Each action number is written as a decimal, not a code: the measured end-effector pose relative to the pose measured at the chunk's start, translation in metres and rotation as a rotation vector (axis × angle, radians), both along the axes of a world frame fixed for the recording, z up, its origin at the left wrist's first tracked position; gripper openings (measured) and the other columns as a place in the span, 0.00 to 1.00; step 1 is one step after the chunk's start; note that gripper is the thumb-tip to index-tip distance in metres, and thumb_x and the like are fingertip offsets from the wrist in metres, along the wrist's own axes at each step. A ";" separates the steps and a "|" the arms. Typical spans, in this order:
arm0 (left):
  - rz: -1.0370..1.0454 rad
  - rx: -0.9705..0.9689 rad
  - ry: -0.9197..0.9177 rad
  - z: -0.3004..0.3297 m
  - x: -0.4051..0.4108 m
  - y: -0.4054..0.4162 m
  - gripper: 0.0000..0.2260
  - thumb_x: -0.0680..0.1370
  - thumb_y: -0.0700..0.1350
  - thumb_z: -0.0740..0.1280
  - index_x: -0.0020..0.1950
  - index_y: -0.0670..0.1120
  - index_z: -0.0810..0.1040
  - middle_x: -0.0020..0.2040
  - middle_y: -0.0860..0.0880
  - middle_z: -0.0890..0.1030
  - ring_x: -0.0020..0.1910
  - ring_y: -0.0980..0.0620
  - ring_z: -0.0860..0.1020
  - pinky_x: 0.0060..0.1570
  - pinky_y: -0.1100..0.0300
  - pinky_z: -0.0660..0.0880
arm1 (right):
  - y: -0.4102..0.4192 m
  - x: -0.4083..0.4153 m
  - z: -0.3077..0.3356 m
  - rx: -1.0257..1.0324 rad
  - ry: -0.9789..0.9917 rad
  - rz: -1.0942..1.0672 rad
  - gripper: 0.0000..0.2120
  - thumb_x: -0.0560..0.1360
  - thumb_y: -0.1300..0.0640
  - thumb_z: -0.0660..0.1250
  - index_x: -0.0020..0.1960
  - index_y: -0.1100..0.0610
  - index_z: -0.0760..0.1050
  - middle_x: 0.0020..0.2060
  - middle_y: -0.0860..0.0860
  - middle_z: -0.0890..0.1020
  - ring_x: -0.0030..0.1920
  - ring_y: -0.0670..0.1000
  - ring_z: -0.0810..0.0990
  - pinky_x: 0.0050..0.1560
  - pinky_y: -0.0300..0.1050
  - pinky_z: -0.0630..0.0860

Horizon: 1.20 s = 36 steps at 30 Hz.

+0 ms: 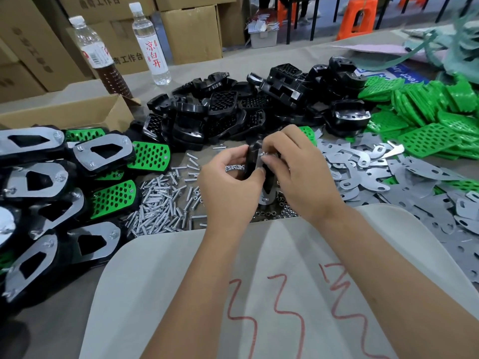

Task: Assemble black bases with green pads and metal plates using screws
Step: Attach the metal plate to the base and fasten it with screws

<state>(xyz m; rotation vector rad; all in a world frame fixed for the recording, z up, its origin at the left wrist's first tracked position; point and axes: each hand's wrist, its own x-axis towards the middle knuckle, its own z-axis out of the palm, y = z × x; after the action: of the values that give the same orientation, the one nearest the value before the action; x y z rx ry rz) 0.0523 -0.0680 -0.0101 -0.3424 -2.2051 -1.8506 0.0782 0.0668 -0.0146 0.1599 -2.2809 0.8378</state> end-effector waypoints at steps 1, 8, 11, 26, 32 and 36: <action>0.004 -0.008 0.006 0.000 0.001 0.001 0.16 0.71 0.34 0.77 0.57 0.45 0.86 0.48 0.55 0.86 0.49 0.59 0.85 0.52 0.59 0.83 | 0.000 0.000 -0.001 -0.001 0.006 -0.011 0.02 0.81 0.61 0.66 0.49 0.58 0.75 0.47 0.50 0.73 0.45 0.51 0.73 0.43 0.57 0.74; 0.015 -0.056 0.050 0.000 0.007 0.005 0.15 0.73 0.41 0.77 0.59 0.48 0.85 0.51 0.52 0.85 0.48 0.52 0.85 0.49 0.49 0.84 | -0.001 -0.001 -0.001 -0.049 0.062 -0.068 0.17 0.84 0.56 0.65 0.38 0.59 0.69 0.39 0.51 0.69 0.39 0.50 0.67 0.37 0.49 0.68; 0.038 -0.031 0.045 0.000 0.009 0.007 0.13 0.73 0.42 0.77 0.57 0.49 0.85 0.50 0.54 0.85 0.51 0.54 0.85 0.52 0.50 0.83 | -0.003 0.000 0.000 -0.064 0.047 -0.068 0.17 0.84 0.56 0.64 0.37 0.58 0.68 0.37 0.51 0.68 0.38 0.50 0.66 0.38 0.46 0.65; 0.102 -0.060 0.004 0.006 0.013 0.009 0.14 0.73 0.40 0.76 0.57 0.50 0.86 0.49 0.58 0.86 0.45 0.61 0.84 0.51 0.51 0.83 | -0.003 0.010 0.017 -0.018 -0.066 0.028 0.10 0.81 0.65 0.66 0.43 0.69 0.73 0.44 0.56 0.73 0.42 0.51 0.70 0.43 0.49 0.70; 0.095 -0.079 -0.011 0.007 0.012 0.009 0.14 0.73 0.40 0.76 0.58 0.51 0.85 0.51 0.56 0.86 0.48 0.52 0.86 0.51 0.49 0.83 | 0.000 0.013 0.018 0.047 -0.036 0.022 0.07 0.79 0.68 0.67 0.42 0.67 0.74 0.42 0.55 0.74 0.41 0.54 0.72 0.40 0.55 0.71; 0.103 -0.109 0.010 0.009 0.011 0.007 0.14 0.72 0.38 0.76 0.56 0.48 0.86 0.49 0.55 0.86 0.50 0.50 0.85 0.52 0.49 0.82 | 0.006 0.010 0.013 0.093 0.042 0.044 0.05 0.78 0.69 0.69 0.43 0.66 0.79 0.40 0.55 0.76 0.40 0.55 0.74 0.39 0.53 0.73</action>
<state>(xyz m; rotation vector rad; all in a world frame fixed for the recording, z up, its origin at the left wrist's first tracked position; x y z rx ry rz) 0.0631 -0.0606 -0.0009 -0.2528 -2.2770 -1.6770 0.0886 0.0724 -0.0016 0.2677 -2.2851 0.7437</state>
